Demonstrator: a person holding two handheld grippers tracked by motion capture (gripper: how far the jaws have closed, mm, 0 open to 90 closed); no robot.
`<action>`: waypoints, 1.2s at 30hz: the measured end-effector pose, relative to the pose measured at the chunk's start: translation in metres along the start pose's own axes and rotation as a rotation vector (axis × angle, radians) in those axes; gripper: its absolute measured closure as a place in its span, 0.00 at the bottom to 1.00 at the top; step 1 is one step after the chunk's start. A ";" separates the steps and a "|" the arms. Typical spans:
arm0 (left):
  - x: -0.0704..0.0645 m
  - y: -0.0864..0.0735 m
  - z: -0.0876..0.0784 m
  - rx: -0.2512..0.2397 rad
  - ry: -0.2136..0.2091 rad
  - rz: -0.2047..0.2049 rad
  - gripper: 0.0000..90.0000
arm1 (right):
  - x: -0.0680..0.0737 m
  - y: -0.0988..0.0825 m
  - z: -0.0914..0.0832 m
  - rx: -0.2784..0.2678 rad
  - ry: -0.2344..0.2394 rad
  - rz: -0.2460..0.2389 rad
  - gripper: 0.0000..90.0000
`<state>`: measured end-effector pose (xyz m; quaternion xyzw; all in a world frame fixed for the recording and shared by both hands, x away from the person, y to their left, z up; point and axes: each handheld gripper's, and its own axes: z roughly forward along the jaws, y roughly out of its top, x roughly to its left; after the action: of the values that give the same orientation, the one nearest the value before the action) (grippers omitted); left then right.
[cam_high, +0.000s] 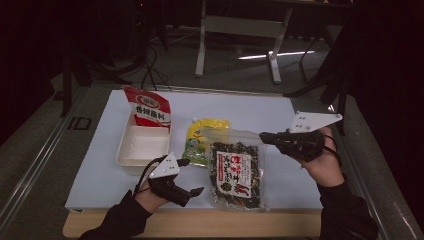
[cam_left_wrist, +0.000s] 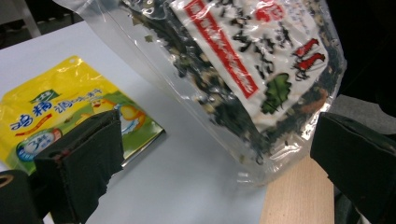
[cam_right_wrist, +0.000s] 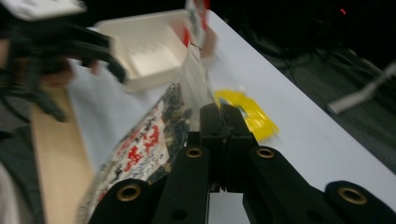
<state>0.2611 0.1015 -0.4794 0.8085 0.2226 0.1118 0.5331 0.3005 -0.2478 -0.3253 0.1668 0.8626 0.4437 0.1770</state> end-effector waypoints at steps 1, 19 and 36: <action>0.001 0.000 0.001 -0.002 -0.007 -0.003 0.04 | 0.005 0.004 -0.002 -0.008 0.002 -0.017 1.00; 0.017 -0.005 0.007 -0.081 -0.082 -0.074 0.07 | 0.040 0.063 -0.010 -0.082 0.105 -0.190 1.00; 0.015 0.000 -0.006 -0.255 -0.288 -0.075 0.71 | 0.033 0.062 -0.007 -0.133 0.149 -0.140 1.00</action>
<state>0.2715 0.1133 -0.4776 0.7334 0.1582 0.0025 0.6612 0.2761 -0.2043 -0.2753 0.0608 0.8514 0.4978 0.1537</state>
